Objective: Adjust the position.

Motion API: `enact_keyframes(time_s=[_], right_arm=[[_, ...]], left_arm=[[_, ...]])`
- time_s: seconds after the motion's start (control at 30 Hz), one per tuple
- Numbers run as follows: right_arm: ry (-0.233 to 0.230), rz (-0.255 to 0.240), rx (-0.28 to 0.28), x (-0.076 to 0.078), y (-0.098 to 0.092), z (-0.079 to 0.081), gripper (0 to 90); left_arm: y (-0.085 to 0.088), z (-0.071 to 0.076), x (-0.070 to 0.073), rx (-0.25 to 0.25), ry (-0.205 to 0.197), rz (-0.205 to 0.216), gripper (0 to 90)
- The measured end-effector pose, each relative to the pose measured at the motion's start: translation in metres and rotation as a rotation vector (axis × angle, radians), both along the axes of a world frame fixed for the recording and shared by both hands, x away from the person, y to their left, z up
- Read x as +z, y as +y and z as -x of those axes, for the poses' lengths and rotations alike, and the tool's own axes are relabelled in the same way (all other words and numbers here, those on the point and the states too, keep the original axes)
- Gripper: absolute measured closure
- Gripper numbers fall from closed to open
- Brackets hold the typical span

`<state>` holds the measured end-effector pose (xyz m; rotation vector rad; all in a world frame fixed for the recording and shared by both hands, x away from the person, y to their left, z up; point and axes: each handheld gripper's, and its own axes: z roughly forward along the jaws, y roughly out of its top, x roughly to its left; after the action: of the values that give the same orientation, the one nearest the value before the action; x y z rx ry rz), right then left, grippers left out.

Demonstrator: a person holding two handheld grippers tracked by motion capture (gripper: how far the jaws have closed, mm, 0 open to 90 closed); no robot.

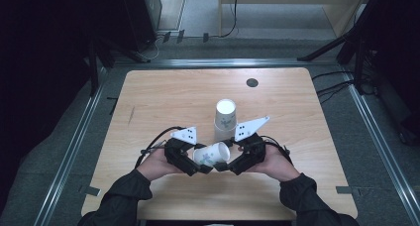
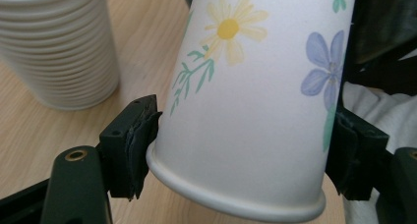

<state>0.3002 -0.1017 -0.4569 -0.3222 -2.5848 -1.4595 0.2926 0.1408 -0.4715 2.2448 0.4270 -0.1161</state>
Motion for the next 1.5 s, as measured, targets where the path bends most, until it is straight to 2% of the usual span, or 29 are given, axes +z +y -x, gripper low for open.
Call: enact_keyframes(time_s=[0.03, 0.07, 0.17, 0.33, 0.4, 0.47, 0.6, 0.67, 0.9, 1.17, 1.3, 1.5], right_arm=[[-0.021, 0.001, -0.014, 0.000, 0.000, 0.001, 18.8], [-0.026, -0.001, -0.018, 0.001, 0.000, 0.001, 18.7], [-0.009, -0.009, -0.020, 0.003, -0.003, -0.001, 17.8], [-0.020, 0.029, -0.033, 0.000, -0.006, -0.002, 18.6], [-0.024, 0.058, -0.031, -0.002, -0.006, -0.002, 18.9], [-0.028, 0.088, -0.029, -0.005, -0.005, -0.002, 19.2], [-0.030, 0.109, -0.031, -0.009, -0.004, -0.001, 20.4], [-0.040, 0.119, -0.040, -0.010, -0.004, 0.000, 20.8], [-0.043, 0.152, -0.048, -0.018, -0.009, -0.002, 23.7], [-0.048, 0.143, -0.060, -0.020, -0.008, -0.003, 23.8], [-0.046, 0.146, -0.050, -0.020, -0.005, -0.002, 24.2], [-0.046, 0.149, -0.033, -0.023, 0.000, -0.002, 25.9]], left_arm=[[0.001, 0.000, 0.002, -0.002, 0.000, -0.004, 23.6], [0.001, 0.001, 0.005, 0.001, -0.018, -0.014, 23.5], [0.005, 0.002, 0.013, 0.004, -0.038, -0.041, 23.6], [0.008, 0.000, 0.022, -0.018, -0.042, -0.076, 23.6], [0.008, -0.004, 0.026, -0.035, -0.047, -0.108, 23.6], [0.008, -0.007, 0.028, -0.044, -0.043, -0.117, 23.6], [0.007, -0.014, 0.034, -0.059, -0.057, -0.137, 23.6], [0.006, -0.017, 0.036, -0.065, -0.064, -0.167, 23.6], [0.000, -0.025, 0.029, -0.109, -0.067, -0.229, 23.6], [-0.013, -0.025, 0.016, -0.146, -0.065, -0.326, 23.6], [-0.019, -0.024, 0.010, -0.162, -0.038, -0.323, 23.6], [-0.032, -0.021, 0.000, -0.188, -0.031, -0.368, 23.6]])
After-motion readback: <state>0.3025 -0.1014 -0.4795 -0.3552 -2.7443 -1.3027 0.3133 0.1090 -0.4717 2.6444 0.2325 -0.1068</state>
